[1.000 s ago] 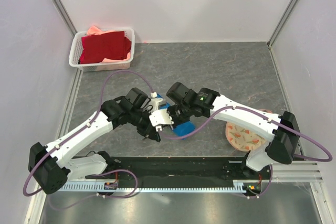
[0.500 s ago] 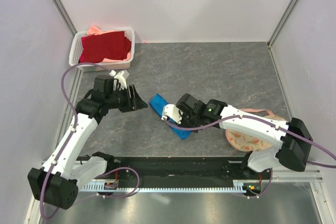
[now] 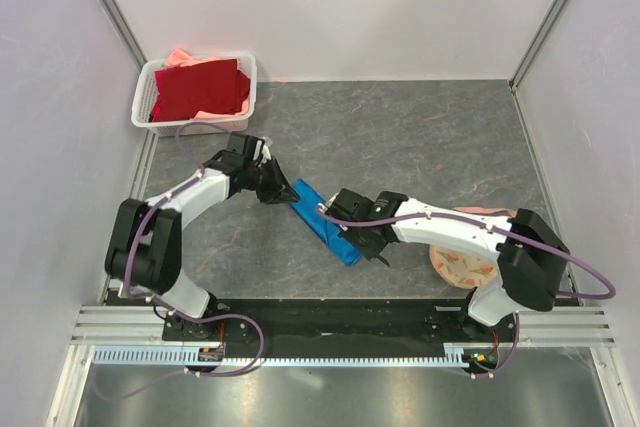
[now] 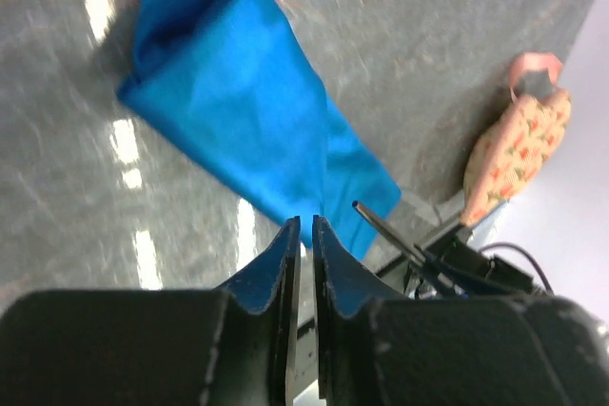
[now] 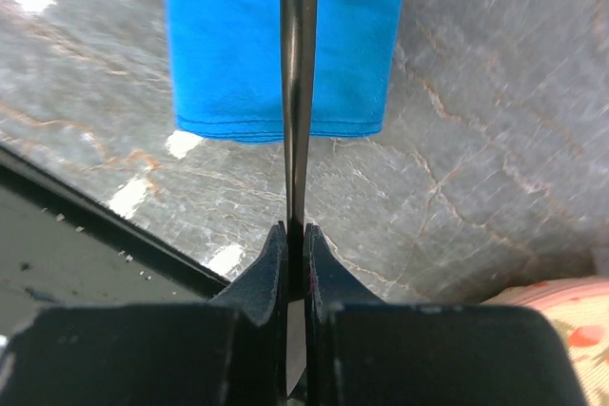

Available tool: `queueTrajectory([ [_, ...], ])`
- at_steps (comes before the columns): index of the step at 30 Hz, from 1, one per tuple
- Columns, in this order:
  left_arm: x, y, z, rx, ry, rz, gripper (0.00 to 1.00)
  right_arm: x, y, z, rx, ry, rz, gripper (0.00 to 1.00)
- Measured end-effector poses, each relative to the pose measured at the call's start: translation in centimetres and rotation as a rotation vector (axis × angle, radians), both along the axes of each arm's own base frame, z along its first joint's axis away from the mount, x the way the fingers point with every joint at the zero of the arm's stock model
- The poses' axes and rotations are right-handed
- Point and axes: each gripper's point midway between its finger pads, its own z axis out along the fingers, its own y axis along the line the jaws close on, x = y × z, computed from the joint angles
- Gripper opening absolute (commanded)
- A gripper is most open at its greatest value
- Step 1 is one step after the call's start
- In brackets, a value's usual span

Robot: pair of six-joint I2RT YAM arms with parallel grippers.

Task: Fold the napkin into a case and place the utensils inside
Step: Insert the knife into the folded napkin.

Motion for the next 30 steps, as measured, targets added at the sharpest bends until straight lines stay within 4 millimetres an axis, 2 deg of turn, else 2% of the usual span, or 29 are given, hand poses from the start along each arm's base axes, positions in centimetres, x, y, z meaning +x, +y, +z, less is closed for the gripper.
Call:
queueTrajectory([
  [5,3.2,-0.5,-1.6,0.033,0.015,0.023,0.13,-0.2,-0.8,-1.7,-0.070,0.032,-0.068,0.00],
  [10,5.5,-0.3,-2.8,0.076,0.014,0.055,0.13,0.0,-0.7,-2.1,-0.089,0.033,-0.094,0.00],
  [18,6.4,0.4,-4.8,0.140,0.040,0.092,0.12,1.2,0.2,-2.1,-0.084,0.030,-0.107,0.00],
  [30,6.4,0.8,-5.9,0.171,0.059,0.105,0.11,2.0,0.6,-2.5,-0.084,0.048,-0.104,0.00],
])
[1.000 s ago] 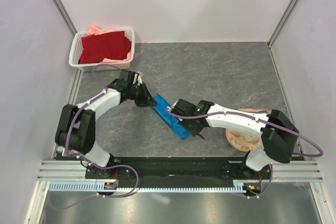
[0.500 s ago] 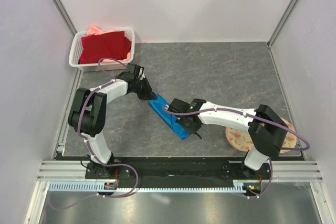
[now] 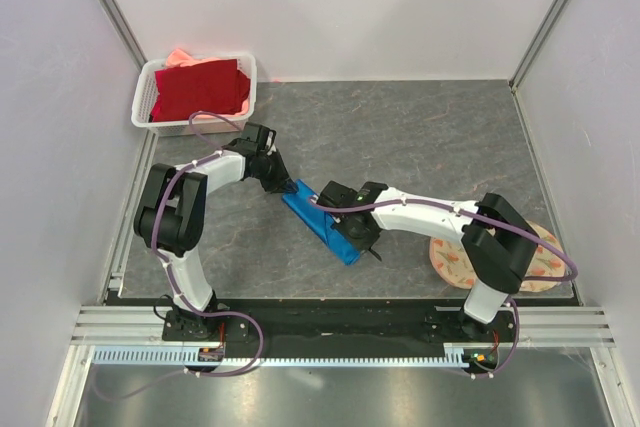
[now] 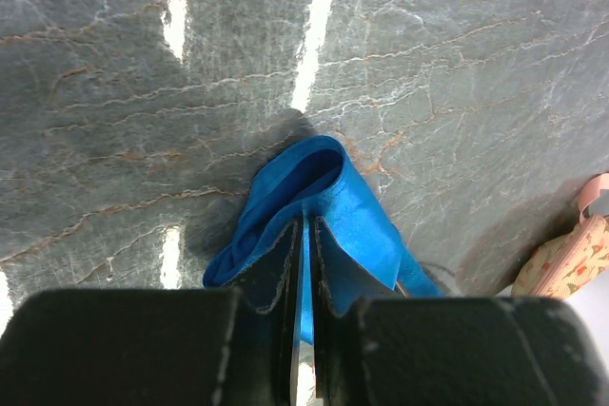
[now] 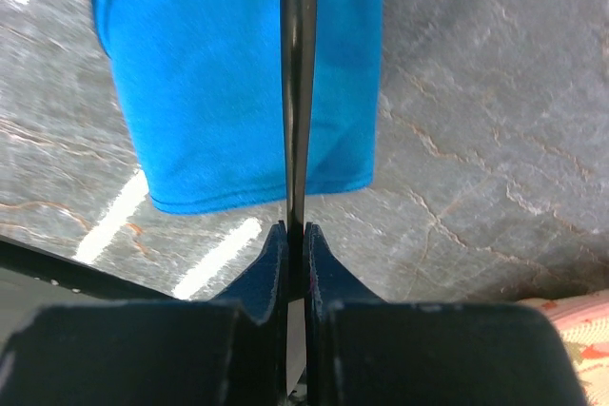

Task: Fold the napkin into a case and place the utensils inside
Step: Insert the knife into the folded napkin.

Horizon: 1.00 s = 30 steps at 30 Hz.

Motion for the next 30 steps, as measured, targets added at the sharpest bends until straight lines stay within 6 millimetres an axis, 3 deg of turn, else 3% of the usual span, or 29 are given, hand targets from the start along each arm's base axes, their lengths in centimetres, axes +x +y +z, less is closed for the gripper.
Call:
queueTrajectory([
  [14,0.0,0.0,-0.1,0.001,0.002,0.000,0.11,1.0,1.7,-1.1,0.040,0.026,-0.004,0.00],
  [30,0.0,0.0,-0.1,0.000,0.002,0.000,0.11,3.0,5.2,-1.3,0.148,0.014,-0.042,0.02],
])
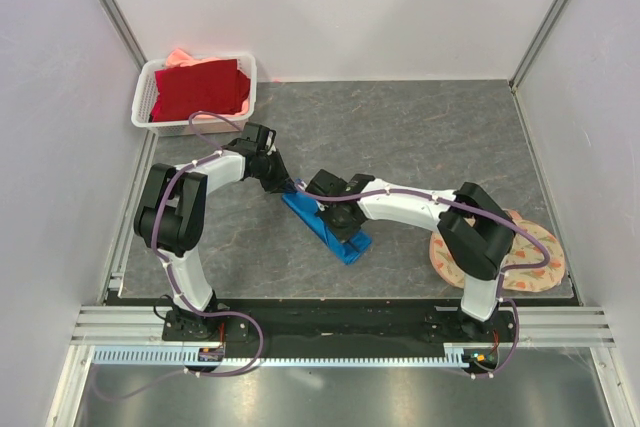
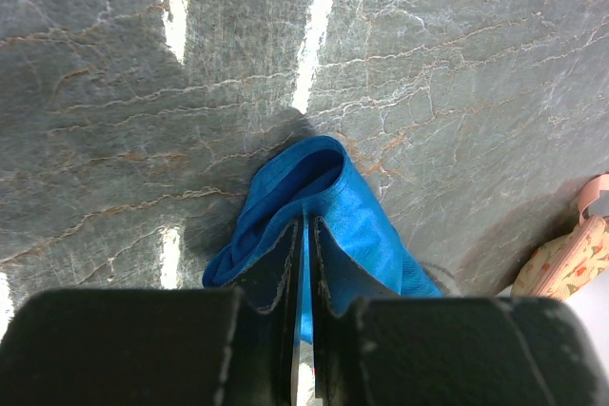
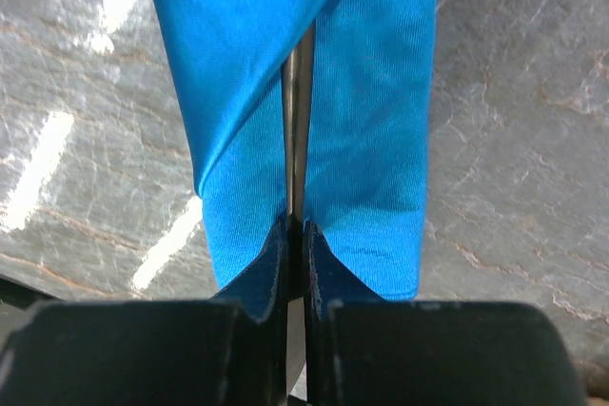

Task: Fold the napkin into a case and place the utensils inside
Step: Insert the knife into the folded napkin.

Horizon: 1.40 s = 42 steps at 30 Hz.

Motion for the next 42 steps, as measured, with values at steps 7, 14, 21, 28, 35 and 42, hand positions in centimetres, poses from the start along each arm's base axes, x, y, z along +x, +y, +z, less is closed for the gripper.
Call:
queueTrajectory([
  [7,-0.1,-0.1,0.0,0.000,0.001,-0.004,0.10,0.7,0.5,-0.6,0.014,-0.001,-0.025,0.09],
  [14,-0.2,-0.3,0.0,0.000,0.000,-0.007,0.11,1.2,0.8,-0.9,0.020,-0.018,-0.036,0.18],
  [21,-0.2,-0.4,-0.1,0.000,0.001,-0.010,0.11,1.8,0.9,-0.8,0.022,-0.047,-0.049,0.30],
  [28,-0.3,-0.3,-0.2,0.001,0.003,-0.010,0.11,2.0,1.0,0.0,0.036,-0.067,-0.065,0.44],
  [35,-0.3,-0.3,0.7,-0.005,-0.015,-0.010,0.11,2.2,1.1,2.1,0.081,-0.099,-0.074,0.42],
  [42,-0.1,-0.5,2.0,-0.015,-0.045,-0.012,0.11,1.3,0.1,1.3,0.061,-0.080,-0.075,0.37],
])
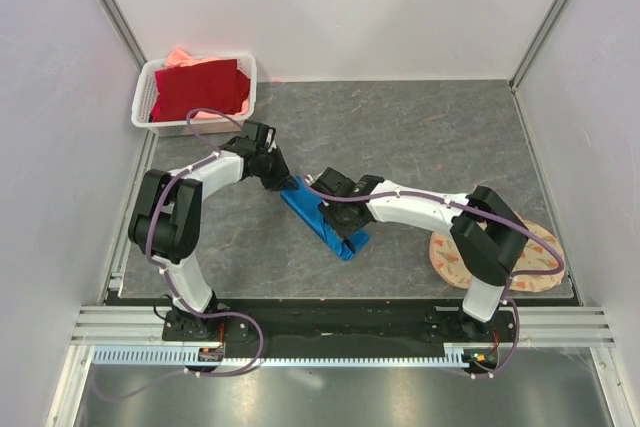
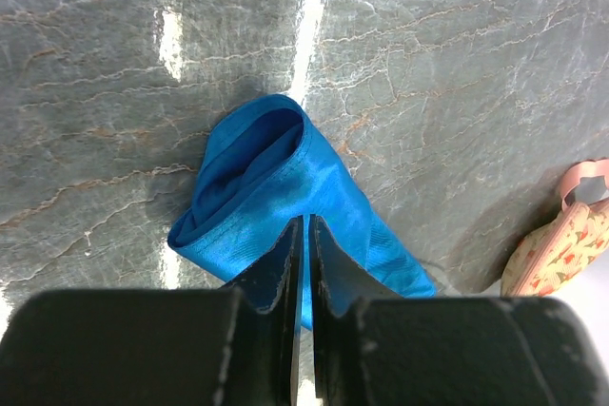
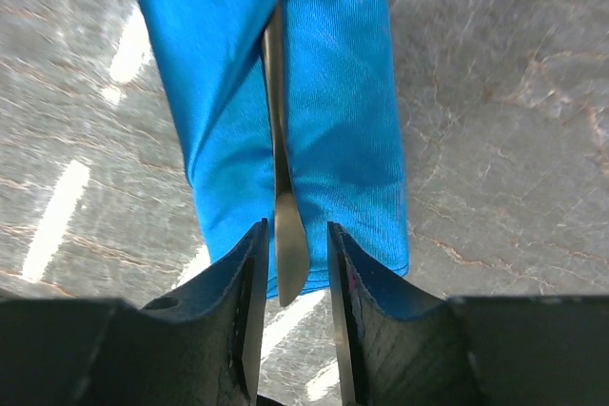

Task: Fold the napkin into a case and place the utensils inside
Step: Insert the knife into the folded napkin.

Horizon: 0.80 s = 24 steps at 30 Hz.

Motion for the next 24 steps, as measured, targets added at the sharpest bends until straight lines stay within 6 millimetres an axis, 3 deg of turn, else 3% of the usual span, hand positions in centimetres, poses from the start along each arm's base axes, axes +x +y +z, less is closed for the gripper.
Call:
queueTrajectory([
  [16,-0.4,0.1,-0.4,0.004,0.014,-0.002,0.11,-0.1,0.2,-2.1,-0.019,0.024,0.007,0.31],
  [24,-0.6,0.1,-0.5,0.006,0.019,-0.003,0.11,0.0,0.2,-2.0,-0.021,0.021,0.013,0.16],
])
